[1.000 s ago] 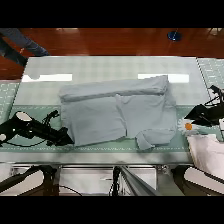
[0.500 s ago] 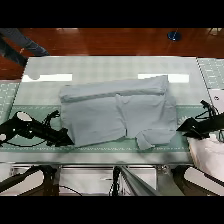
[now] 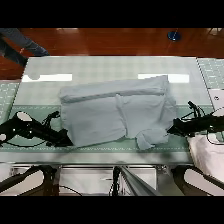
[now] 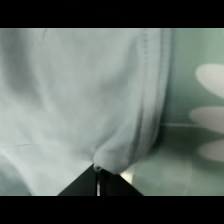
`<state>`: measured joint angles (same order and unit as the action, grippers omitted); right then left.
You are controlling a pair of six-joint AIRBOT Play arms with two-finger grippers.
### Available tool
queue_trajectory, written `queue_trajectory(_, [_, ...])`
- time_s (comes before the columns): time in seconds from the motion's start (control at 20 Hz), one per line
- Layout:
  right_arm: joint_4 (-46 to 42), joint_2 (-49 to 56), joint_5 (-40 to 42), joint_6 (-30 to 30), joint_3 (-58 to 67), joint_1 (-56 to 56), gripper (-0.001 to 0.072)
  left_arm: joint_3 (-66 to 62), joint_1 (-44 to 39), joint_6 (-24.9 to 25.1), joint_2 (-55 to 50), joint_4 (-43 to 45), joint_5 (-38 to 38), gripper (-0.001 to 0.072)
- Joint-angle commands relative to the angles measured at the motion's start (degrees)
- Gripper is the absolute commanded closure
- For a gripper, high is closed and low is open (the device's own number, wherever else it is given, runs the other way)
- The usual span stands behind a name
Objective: Fold the shirts.
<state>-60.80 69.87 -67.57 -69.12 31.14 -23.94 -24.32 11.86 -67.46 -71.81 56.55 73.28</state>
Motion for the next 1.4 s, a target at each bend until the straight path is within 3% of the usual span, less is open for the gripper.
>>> queue_trajectory(0.0, [-0.04, -1.84, 1.62, -2.95, -0.11, 3.8, 0.0689, -0.04, 0.02, 0.37, 0.04, 0.66, -4.02, 0.0683])
queue_trajectory(0.2, [0.26, -15.43, -1.62, 0.04, 5.92, 3.65, 0.069, -2.99, 0.02, 2.89, 2.43, -0.24, 2.47, 0.0685])
queue_trajectory(0.45, [1.01, -23.37, 0.63, 1.03, 16.22, 5.03, 0.069, -9.7, 0.0, 0.5, 19.39, -4.74, 1.68, 0.0685])
queue_trajectory(0.65, [2.4, -18.56, 9.4, 0.33, 17.73, 10.58, 0.0689, -10.43, 0.02, -3.98, 24.26, -5.22, -6.54, 0.0684])
queue_trajectory(0.85, [4.7, -11.47, 18.34, -0.83, 18.93, 12.26, 0.069, -10.45, 0.02, -4.26, 22.56, -6.23, -16.41, 0.0684])
queue_trajectory(1.15, [5.49, 0.39, 20.7, -0.5, 29.9, 12.26, 0.069, -11.58, -0.09, -1.97, 16.94, -9.7, -27.3, 0.0683])
queue_trajectory(1.35, [6.84, 6.99, 21.14, -0.55, 34.42, 12.26, 0.0689, -18.29, -0.09, 0.31, 8.57, -9.7, -27.34, 0.0683])
